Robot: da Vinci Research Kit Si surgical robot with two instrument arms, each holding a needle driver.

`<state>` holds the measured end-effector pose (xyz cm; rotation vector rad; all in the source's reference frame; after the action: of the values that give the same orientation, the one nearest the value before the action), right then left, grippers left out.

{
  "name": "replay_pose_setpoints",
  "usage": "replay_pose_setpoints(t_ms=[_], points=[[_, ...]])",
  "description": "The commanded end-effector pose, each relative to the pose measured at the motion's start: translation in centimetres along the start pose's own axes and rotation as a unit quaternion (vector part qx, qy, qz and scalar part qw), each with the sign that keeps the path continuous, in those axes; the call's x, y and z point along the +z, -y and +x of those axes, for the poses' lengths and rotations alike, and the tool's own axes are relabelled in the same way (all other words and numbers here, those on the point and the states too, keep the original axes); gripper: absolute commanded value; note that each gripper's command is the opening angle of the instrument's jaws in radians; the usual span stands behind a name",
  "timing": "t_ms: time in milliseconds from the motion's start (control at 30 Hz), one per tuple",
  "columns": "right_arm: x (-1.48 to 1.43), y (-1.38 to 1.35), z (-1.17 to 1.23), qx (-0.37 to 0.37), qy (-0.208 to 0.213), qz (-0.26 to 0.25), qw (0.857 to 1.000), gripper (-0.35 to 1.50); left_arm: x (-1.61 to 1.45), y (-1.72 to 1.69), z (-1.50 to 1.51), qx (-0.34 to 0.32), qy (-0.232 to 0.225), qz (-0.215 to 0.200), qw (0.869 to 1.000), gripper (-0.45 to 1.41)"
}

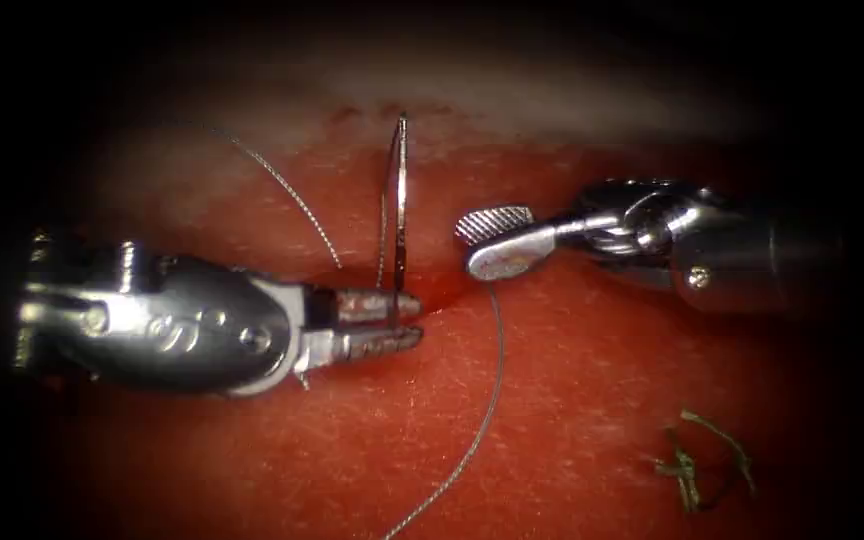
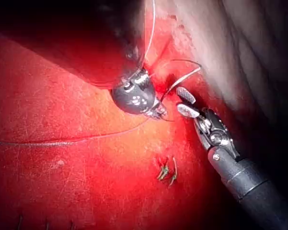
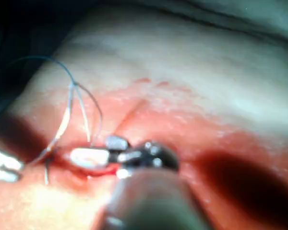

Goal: Wound Closure

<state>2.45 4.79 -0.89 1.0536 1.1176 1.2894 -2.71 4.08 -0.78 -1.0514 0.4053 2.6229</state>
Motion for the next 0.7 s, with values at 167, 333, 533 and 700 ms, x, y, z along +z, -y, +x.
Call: replay_pose_setpoints(t_ms=[167,333,533,700], points=[[0.20,-0.03,0.00,0.067,-0.031,-0.008,0.997,1.11,0.15,-0.21,-0.15,0.022,0.024,0.016,0.999,-0.35],[0.27,-0.02,-0.03,0.123,-0.045,-0.012,0.991,1.11,0.18,-0.23,-0.16,0.037,0.030,0.024,0.999,-0.35],[0.42,0.00,-0.07,0.133,-0.032,0.004,0.991,1.10,0.19,-0.23,-0.15,0.035,0.025,0.016,0.999,-0.35],[0.51,0.00,-0.08,0.133,-0.038,0.006,0.990,1.10,0.19,-0.22,-0.12,0.033,0.015,0.012,0.999,-0.35]])
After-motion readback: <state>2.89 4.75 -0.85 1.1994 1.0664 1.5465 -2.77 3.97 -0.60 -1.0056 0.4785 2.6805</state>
